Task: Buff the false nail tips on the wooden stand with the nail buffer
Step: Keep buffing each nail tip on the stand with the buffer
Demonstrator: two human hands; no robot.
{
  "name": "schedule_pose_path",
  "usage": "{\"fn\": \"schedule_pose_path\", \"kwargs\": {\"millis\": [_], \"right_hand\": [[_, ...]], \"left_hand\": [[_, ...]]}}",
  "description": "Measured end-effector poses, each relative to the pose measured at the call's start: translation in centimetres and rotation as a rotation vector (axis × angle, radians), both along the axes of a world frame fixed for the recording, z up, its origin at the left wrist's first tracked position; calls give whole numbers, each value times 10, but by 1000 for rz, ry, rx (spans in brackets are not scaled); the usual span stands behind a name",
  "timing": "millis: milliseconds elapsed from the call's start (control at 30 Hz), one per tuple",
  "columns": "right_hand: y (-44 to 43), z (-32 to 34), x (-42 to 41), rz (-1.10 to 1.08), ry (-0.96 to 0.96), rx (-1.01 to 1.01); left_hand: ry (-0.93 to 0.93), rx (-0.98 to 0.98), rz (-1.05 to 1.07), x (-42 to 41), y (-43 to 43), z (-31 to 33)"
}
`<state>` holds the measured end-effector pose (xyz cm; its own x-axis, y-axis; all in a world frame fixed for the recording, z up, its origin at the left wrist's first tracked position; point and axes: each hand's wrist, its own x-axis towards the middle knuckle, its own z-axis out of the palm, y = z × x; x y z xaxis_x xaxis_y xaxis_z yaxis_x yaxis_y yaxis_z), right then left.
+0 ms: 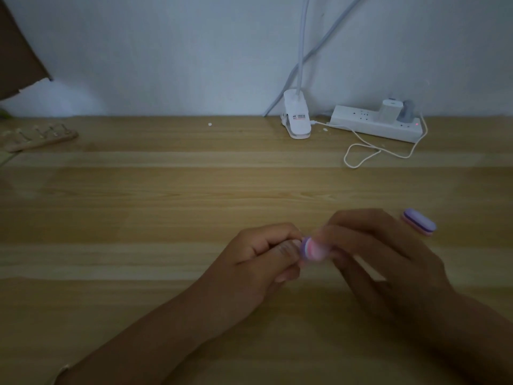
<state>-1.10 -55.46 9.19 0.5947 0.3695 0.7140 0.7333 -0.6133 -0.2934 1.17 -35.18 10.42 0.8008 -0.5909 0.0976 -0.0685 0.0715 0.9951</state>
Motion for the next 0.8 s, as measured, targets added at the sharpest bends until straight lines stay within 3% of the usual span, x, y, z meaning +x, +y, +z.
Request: {"fn": "schedule_pose_path", "kwargs": {"millis": [133, 300, 433, 500, 600, 800], "right_hand": [[3, -4, -4, 59, 52, 34], [-2, -2, 5, 12, -89, -33], [5, -9, -1, 69, -54, -32], [-2, -5, 5, -2, -70, -48], [-7, 2, 13, -98, -38, 26], [-9, 5, 11, -16, 53, 212]], "left_hand": [[47, -3, 0, 0, -1, 0], [109, -19, -30, 0, 0, -2], [81, -3, -25, 0, -1, -3], [71, 15, -32, 1, 0, -2], [58, 29, -39, 2, 2, -2], [59, -9, 6, 4, 3, -6]]}}
